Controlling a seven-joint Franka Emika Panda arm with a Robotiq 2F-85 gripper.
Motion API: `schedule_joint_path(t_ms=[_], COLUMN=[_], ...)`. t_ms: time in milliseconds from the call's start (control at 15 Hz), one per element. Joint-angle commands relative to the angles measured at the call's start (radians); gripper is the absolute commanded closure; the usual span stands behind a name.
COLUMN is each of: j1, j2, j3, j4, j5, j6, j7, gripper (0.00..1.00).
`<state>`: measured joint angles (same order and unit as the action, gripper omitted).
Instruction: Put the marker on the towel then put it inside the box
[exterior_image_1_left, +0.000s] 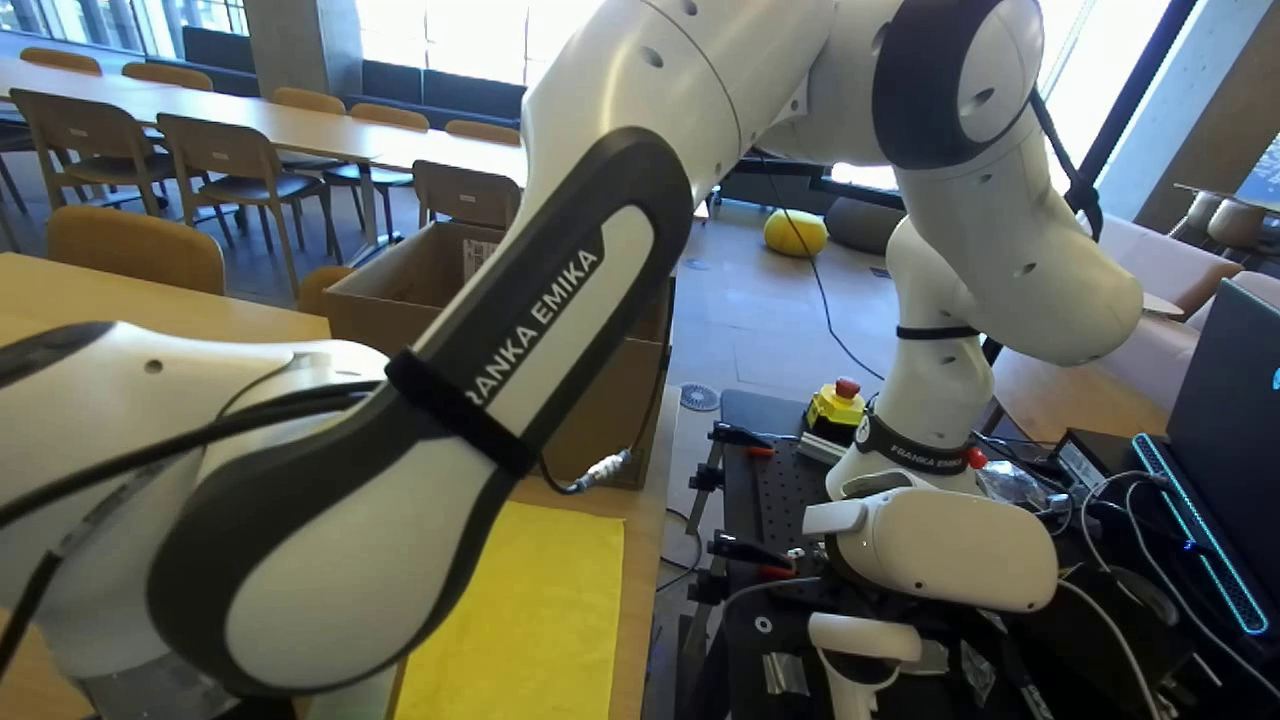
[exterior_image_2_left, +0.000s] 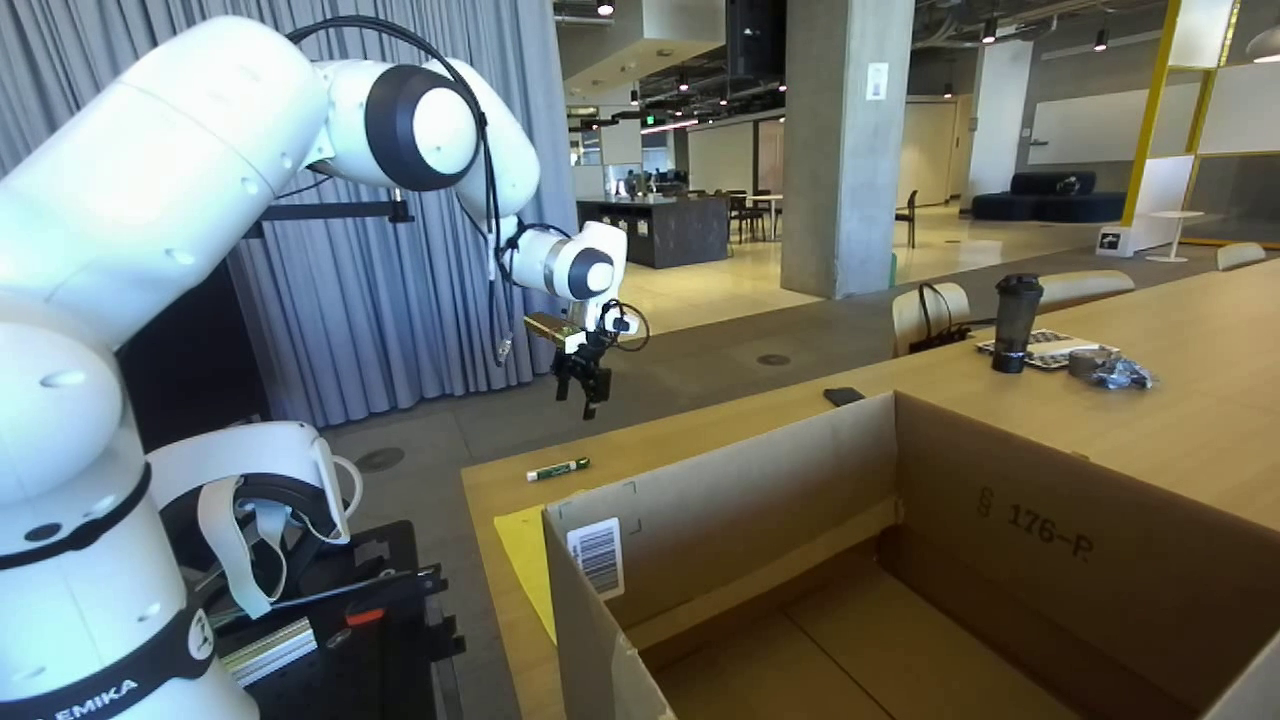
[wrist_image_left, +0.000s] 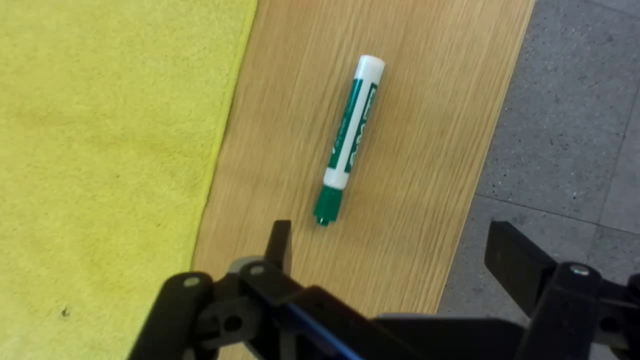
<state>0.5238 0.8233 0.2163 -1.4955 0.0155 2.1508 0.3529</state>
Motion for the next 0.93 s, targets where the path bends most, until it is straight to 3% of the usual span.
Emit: schedule_joint_path(t_ms=[0,600,867], j1=[0.029,0.109,0.135], j2=[-0.016,0.068,0.089], j3=[0.019,-0.030,-0.074], j4=[-0.095,-0.143,-0.145], j5=[0.027,0.005,-0.003], j6=[0.079,0.330,0.383], j7=[0.033,0.073,0.101], gripper=[0.00,0.00,0.00])
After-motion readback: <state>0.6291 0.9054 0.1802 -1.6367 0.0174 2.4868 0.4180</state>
